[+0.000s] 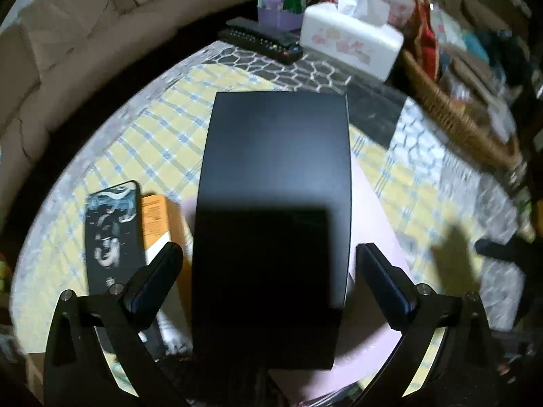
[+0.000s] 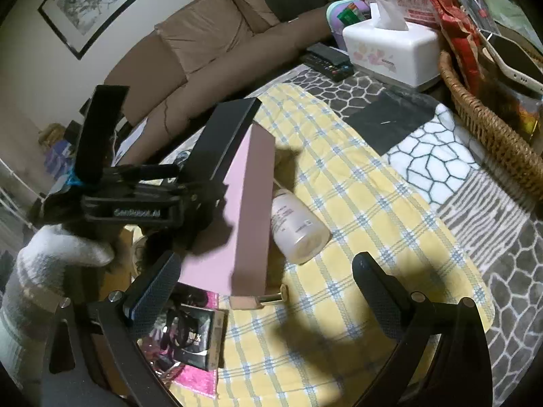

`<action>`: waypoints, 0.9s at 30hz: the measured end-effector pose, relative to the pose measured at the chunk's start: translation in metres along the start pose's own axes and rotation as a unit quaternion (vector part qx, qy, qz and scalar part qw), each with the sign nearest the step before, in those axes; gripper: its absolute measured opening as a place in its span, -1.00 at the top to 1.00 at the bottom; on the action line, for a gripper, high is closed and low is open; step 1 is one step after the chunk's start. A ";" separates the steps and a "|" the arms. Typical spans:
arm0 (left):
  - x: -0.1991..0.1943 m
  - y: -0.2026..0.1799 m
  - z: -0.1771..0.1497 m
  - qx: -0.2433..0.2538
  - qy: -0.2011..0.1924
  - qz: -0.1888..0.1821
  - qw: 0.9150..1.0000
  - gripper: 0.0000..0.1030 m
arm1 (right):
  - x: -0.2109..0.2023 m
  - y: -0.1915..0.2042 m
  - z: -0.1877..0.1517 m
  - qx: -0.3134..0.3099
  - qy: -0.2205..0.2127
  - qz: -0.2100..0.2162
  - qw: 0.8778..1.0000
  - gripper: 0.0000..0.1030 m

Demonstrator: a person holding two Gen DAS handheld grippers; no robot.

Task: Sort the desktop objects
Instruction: 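Grasp the black flat case with the left tool and lift it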

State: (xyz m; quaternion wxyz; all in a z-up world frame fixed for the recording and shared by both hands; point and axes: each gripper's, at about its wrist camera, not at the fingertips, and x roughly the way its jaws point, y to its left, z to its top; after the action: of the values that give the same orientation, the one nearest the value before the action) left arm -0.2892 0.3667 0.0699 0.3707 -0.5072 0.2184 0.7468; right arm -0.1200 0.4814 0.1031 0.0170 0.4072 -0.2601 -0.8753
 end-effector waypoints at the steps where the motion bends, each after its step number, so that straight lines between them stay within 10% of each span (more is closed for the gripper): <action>1: 0.002 0.004 0.002 -0.010 0.004 -0.008 1.000 -1.00 | 0.001 0.000 0.000 -0.003 0.002 0.000 1.000 -1.00; 13: -0.035 0.042 -0.001 -0.111 -0.064 -0.072 0.989 -0.69 | 0.001 0.015 -0.002 -0.031 0.007 -0.003 0.999 -1.00; 27: -0.219 0.124 -0.071 -0.165 -0.235 -0.125 0.950 -0.69 | -0.003 0.070 0.018 -0.079 -0.013 0.019 0.997 -1.00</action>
State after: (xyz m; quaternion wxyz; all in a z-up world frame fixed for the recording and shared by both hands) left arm -0.2970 0.1659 0.2379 0.4126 -0.3949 -0.0661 0.8182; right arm -0.1442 0.4299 0.1475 0.0625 0.3880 -0.1985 -0.8979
